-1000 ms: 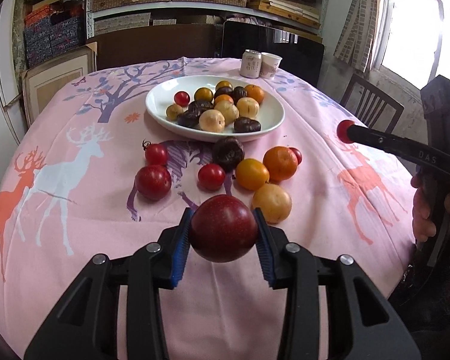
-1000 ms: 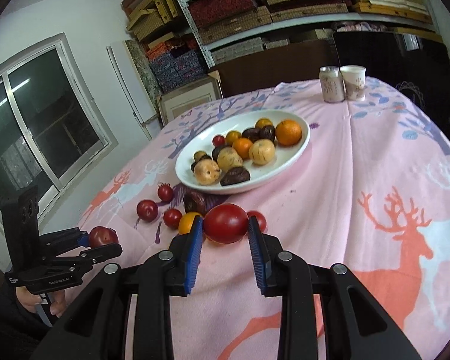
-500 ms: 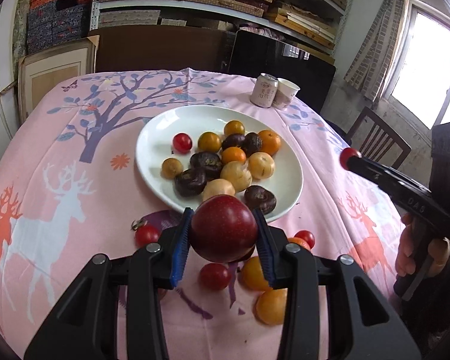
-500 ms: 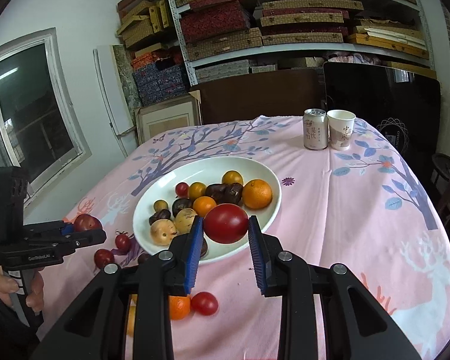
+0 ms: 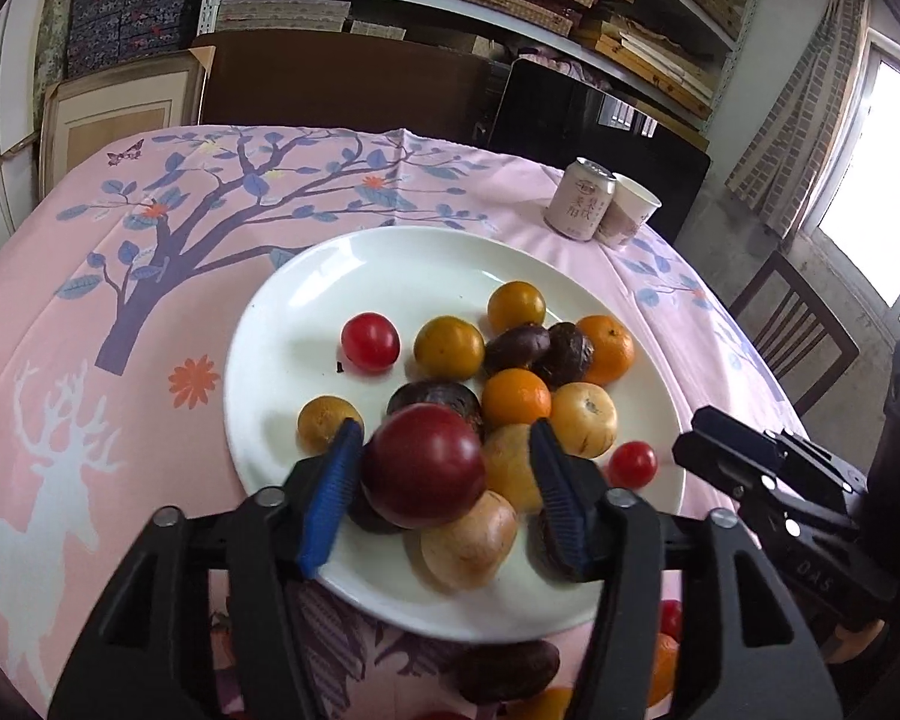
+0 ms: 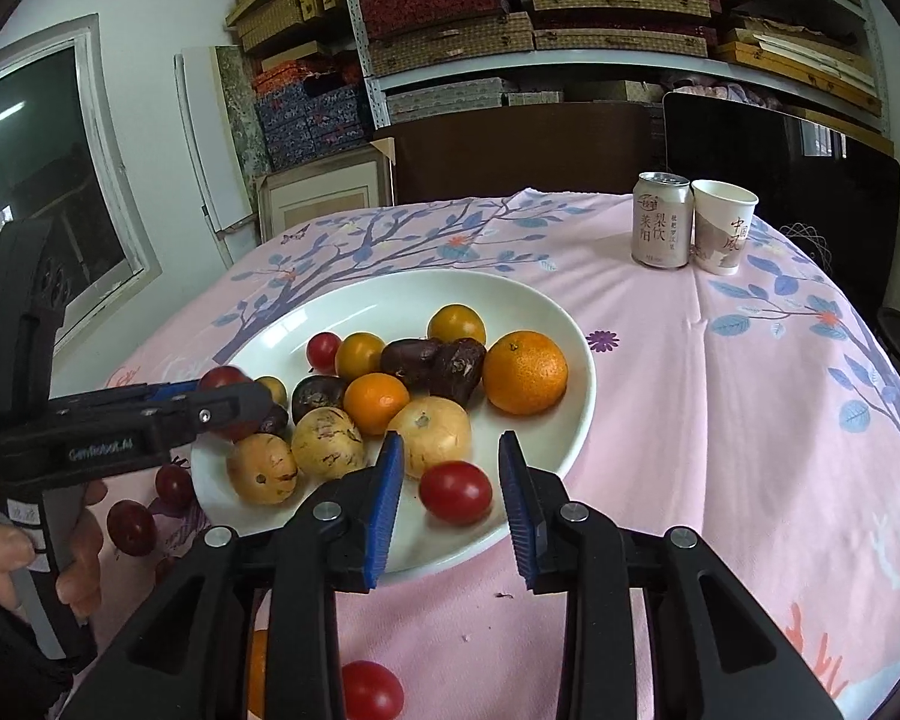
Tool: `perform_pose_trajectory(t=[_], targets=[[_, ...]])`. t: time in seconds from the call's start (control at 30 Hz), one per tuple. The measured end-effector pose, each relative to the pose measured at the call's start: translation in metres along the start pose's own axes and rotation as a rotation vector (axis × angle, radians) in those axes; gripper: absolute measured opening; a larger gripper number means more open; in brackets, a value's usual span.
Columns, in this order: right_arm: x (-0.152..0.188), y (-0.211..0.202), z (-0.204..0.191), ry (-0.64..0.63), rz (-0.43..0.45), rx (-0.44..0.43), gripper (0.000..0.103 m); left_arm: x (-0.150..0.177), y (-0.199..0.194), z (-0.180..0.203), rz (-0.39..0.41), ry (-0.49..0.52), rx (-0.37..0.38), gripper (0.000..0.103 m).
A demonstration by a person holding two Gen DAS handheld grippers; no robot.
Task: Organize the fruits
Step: 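Lower the plum and tomato onto the plate and open both grippers, then move both open grippers back toward the remaining fruit pile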
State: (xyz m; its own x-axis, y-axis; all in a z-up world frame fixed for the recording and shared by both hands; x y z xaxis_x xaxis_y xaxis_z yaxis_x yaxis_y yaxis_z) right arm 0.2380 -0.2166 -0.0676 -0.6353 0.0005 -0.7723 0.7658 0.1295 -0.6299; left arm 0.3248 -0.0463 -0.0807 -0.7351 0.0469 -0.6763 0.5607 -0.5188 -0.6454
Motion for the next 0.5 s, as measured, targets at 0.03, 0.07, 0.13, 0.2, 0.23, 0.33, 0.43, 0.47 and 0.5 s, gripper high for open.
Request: perform_pose_trajectory(t=[0.03,0.07,0.13,0.2,0.23,0.33,0.43,0.47,0.5], targets=[[0.001,0.000,0.000,0.003,-0.002,-0.007,0.045,-0.002,-0.002,-0.003,0.017,-0.008,-0.006,0.071],[0.002,-0.002,0.002,0.013,0.001,-0.010,0.054,-0.002,-0.006,-0.005,0.037,-0.015,-0.006,0.076],[0.004,-0.007,0.008,0.032,0.017,-0.012,0.059,0.001,-0.016,-0.007,0.069,-0.031,0.000,0.085],[0.007,-0.012,0.013,0.048,0.021,-0.023,0.060,0.007,-0.028,-0.009,0.082,-0.042,0.006,0.085],[0.008,-0.014,0.016,0.057,0.021,-0.029,0.061,0.013,-0.034,-0.010,0.083,-0.038,0.002,0.086],[0.010,-0.021,0.023,0.072,0.035,-0.023,0.065,0.032,-0.045,-0.010,0.057,-0.007,-0.031,0.087],[0.008,-0.028,0.027,0.078,0.072,-0.005,0.070,0.051,-0.053,-0.014,0.037,-0.002,-0.057,0.087],[0.008,-0.029,0.027,0.079,0.075,-0.006,0.070,0.057,-0.056,-0.015,0.034,-0.002,-0.064,0.087],[0.008,-0.029,0.027,0.080,0.074,-0.009,0.070,0.062,-0.060,-0.018,0.032,-0.005,-0.078,0.087]])
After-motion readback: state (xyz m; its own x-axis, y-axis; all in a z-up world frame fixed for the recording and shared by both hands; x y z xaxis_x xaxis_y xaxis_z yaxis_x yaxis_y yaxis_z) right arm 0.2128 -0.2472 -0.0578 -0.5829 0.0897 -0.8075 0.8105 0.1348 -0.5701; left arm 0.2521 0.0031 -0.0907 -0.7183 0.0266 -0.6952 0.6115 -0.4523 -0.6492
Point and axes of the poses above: each gripper's, at about its wrist camera, not at the fingertips, and y roughly the way its jaws point, z to its right, x to its underside, the point moved 6 cm from there along y, roughly the way its jaws point, and after that the axes turned 9 degrees about x, right-handed, at the moved point
